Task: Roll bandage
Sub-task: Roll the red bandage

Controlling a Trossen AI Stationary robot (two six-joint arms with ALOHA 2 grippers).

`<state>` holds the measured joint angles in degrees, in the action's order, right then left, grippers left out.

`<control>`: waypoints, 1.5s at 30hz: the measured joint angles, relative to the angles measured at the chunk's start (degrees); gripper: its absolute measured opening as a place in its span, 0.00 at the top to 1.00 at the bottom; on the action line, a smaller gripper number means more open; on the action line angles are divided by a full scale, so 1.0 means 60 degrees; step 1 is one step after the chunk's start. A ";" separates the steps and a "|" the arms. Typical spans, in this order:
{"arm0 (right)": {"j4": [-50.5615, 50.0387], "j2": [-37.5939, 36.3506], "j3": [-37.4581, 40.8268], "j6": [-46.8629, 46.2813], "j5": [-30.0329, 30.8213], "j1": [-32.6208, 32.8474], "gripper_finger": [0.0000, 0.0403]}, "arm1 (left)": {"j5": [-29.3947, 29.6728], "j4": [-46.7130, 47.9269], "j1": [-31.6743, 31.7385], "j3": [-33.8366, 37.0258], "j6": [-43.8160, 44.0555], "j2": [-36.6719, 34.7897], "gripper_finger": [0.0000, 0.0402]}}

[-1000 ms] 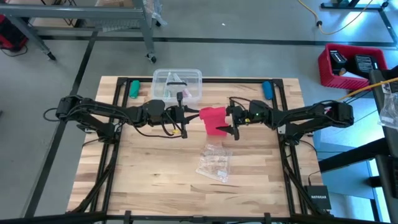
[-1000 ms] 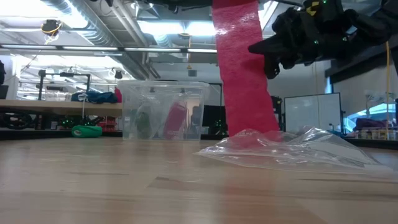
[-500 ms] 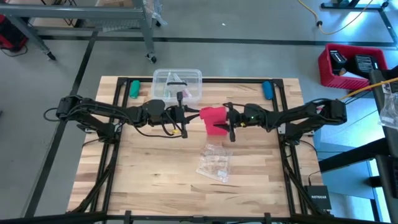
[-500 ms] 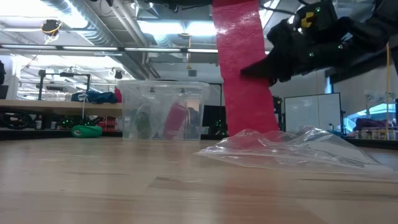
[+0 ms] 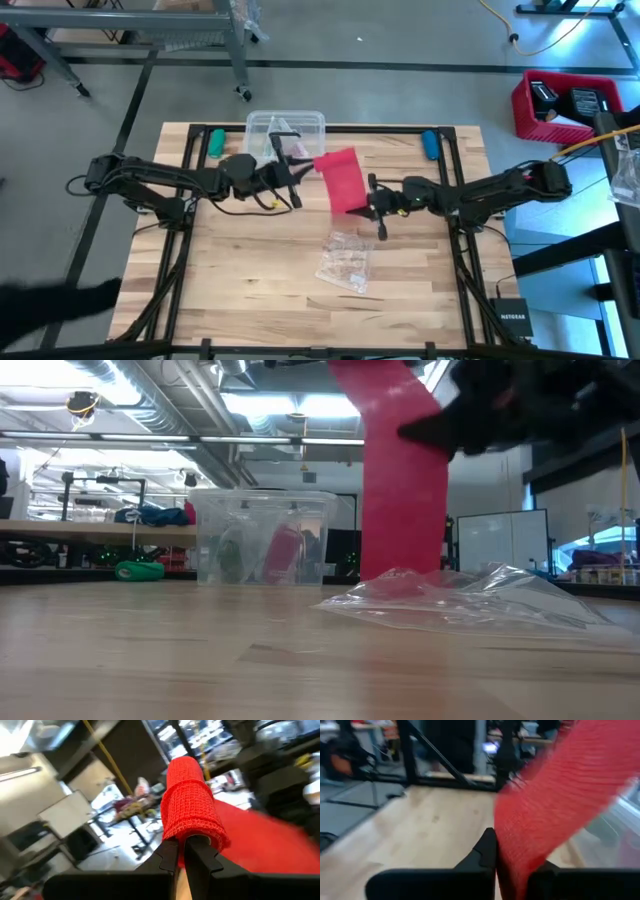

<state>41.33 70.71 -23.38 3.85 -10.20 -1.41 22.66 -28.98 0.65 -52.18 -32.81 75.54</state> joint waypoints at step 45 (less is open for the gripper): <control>-0.5258 -0.0797 -0.6437 -0.0717 0.3357 0.2853 0.99 | 0.1059 -0.0796 -0.0664 0.0036 -0.1591 0.3222 0.97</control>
<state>9.78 65.93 -62.00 -0.45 9.95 15.70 29.02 -33.76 -3.33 -51.96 -42.35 94.88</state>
